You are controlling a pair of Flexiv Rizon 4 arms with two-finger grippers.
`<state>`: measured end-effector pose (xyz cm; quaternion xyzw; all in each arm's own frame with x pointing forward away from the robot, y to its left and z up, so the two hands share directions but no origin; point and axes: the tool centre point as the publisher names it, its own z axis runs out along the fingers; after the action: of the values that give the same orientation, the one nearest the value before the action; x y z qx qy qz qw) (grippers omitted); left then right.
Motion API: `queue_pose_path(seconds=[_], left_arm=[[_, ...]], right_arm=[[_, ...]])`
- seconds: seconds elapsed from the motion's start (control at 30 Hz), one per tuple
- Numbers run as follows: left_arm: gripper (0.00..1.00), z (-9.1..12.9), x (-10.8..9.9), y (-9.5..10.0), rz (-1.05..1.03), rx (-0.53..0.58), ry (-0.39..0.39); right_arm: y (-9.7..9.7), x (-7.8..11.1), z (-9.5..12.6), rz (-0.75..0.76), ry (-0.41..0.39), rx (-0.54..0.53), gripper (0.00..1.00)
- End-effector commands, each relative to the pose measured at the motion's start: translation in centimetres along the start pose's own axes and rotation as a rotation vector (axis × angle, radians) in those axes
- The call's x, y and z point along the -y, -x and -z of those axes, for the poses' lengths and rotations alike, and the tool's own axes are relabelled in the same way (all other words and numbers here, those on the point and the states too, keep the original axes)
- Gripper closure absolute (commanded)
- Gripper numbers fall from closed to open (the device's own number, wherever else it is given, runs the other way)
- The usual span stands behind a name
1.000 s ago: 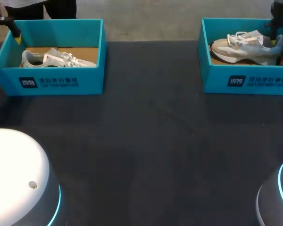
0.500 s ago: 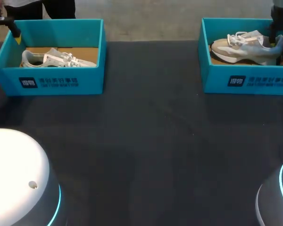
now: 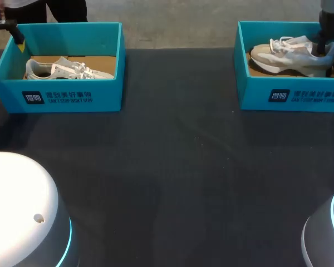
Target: Take the shoe out of the shoebox, open the shoe tongue, remove and reinsert the insole, then place the shoe into the shoebox
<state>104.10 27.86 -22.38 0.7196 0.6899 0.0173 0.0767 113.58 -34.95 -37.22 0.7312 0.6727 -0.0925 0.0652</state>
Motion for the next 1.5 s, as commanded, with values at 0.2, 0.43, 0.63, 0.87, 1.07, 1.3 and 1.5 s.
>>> queue_pose_path(seconds=[0.2, 0.43, 0.63, 0.87, 1.07, 1.3, 1.5], left_arm=[[0.0, 0.0, 0.1, 0.0, 0.0, -0.002, 0.003], [0.0, 0.0, 0.1, 0.0, 0.0, -0.002, 0.003], [0.0, 0.0, 0.1, 0.0, 0.0, -0.002, 0.003], [0.0, 0.0, 0.1, 0.0, 0.0, -0.002, 0.003], [0.0, 0.0, 0.1, 0.0, 0.0, -0.002, 0.003], [0.0, 0.0, 0.1, 0.0, 0.0, -0.002, 0.003], [0.0, 0.0, 0.1, 0.0, 0.0, -0.002, 0.003]], right_arm=[[-0.4, -0.3, -0.8, -0.004, -0.013, 0.002, 0.5], [-0.2, -0.6, -1.1, -0.008, -0.012, 0.009, 0.5], [-0.3, -0.7, -1.9, -0.005, -0.036, -0.019, 0.49], [-0.1, -0.9, -2.2, -0.012, -0.045, -0.041, 0.4], [-0.1, -0.8, -1.9, -0.01, -0.042, -0.045, 0.35], [-0.4, -0.8, -2.5, -0.012, -0.058, -0.066, 0.24], [-0.7, -0.6, -2.8, -0.009, -0.067, -0.077, 0.5]])
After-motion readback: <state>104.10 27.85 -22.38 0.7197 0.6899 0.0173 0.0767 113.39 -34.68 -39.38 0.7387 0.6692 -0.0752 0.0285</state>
